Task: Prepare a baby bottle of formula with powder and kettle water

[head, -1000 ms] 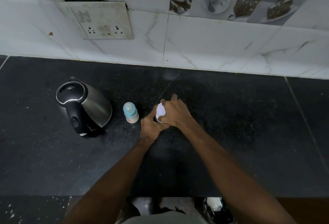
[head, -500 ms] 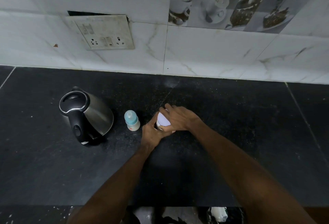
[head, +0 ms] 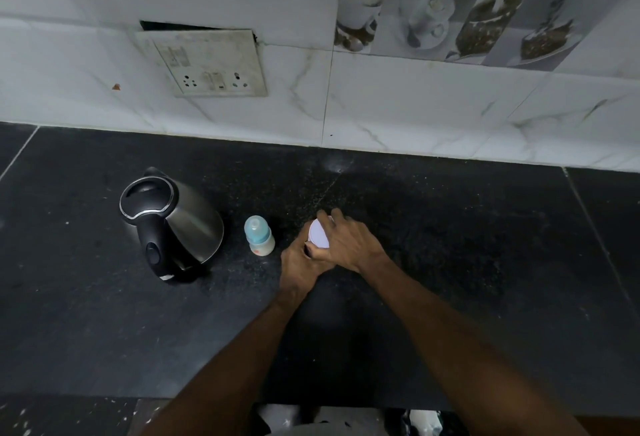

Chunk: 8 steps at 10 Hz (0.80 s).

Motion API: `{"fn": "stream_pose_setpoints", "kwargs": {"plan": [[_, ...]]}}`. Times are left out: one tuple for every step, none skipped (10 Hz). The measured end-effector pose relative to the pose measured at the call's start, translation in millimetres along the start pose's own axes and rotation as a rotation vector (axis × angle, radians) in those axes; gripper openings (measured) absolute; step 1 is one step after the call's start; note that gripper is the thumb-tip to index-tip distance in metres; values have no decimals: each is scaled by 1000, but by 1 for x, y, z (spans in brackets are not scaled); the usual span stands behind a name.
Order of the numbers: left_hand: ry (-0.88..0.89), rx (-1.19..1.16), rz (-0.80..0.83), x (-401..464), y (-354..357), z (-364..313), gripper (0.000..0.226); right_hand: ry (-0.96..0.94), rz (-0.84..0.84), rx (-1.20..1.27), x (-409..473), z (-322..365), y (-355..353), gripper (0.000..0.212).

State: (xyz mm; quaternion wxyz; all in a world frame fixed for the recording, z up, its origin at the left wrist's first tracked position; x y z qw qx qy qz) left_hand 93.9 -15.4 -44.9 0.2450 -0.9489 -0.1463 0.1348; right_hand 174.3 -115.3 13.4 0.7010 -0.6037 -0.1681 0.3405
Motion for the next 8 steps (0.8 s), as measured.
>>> {"fn": "stream_pose_setpoints", "kwargs": {"plan": [[-16, 2, 1, -4, -2, -5, 97, 31, -17, 34, -4, 1, -5, 81], [-7, -8, 30, -5, -3, -11, 104, 49, -6, -6, -8, 5, -6, 80], [-8, 42, 76, -4, -6, -15, 112, 103, -70, -121, -17, 4, -8, 87], [32, 73, 78, -7, -14, -17, 129, 157, -230, -116, -34, 5, -14, 87], [9, 57, 34, -13, -25, -15, 137, 166, -403, -44, -42, 9, -27, 63], [-58, 0, 30, -29, -40, -19, 135, 156, -481, 12, -46, 21, -36, 38], [-92, -42, -8, -47, -57, -22, 103, 138, -554, 67, -48, 34, -35, 21], [-112, 22, -116, -62, -77, -20, 46, 108, -611, 90, -47, 45, -31, 11]]}}
Point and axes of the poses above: each hand's wrist, its own x-axis towards the middle knuckle, its own y-axis out of the palm, z = x × y, the point moved 4 cm from there along x, towards the middle knuckle, and after that the axes turned 11 degrees about x, right-handed, at the moved point
